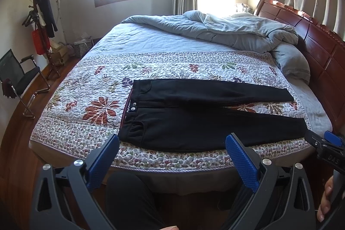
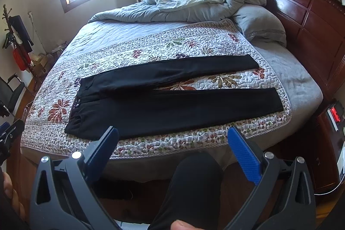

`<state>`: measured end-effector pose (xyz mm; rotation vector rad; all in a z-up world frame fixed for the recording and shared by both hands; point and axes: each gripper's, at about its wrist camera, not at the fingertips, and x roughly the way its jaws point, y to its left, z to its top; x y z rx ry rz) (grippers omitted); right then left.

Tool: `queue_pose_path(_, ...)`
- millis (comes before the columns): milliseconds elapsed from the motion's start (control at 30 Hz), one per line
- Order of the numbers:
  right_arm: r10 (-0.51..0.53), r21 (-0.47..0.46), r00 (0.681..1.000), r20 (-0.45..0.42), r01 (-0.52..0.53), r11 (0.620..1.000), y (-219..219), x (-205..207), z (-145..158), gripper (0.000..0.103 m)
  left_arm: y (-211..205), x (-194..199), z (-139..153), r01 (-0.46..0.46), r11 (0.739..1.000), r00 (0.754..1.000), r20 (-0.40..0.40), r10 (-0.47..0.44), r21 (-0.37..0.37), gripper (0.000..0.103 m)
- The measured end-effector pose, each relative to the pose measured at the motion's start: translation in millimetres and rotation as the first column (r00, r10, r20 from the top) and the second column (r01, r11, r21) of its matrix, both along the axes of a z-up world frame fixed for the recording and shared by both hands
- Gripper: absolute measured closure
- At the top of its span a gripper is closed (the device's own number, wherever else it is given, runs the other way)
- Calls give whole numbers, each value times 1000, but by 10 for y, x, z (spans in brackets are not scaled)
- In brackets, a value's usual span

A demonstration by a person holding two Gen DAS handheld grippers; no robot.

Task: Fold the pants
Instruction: 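Lower both tools to the trouser waistband and leg hems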

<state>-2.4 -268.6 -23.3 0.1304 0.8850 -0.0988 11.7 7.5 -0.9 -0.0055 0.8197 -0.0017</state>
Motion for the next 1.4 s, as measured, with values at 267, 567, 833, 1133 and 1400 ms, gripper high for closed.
queue_pose_path(267, 122, -35, 984, 131, -119, 992, 0, 152, 151, 2, 86, 297, -427, 123, 992, 988, -90, -122, 1, 4)
queue_pose_path(567, 212, -122, 977, 11, -209, 970, -521, 981, -801, 3, 815, 1085, -1452, 150, 988, 950, -279, -139, 20, 4)
queue_pose_path(833, 166, -23, 976, -141, -171, 985, -1369, 1995, -1283, 3, 1664, 2443, -1953, 49, 994, 919, -386, -85, -101, 4)
queue_pose_path(1133, 212, 294, 950, -230, -140, 946, -2341, 3085, -1650, 3, 2172, 4294, -2263, 80, 968, 924, -345, -162, -239, 4)
queue_pose_path(1400, 290, 474, 907, -307, -119, 873, -3041, 3906, -1912, 3, 2158, 4951, -2969, 131, 896, 848, -421, -323, -425, 4)
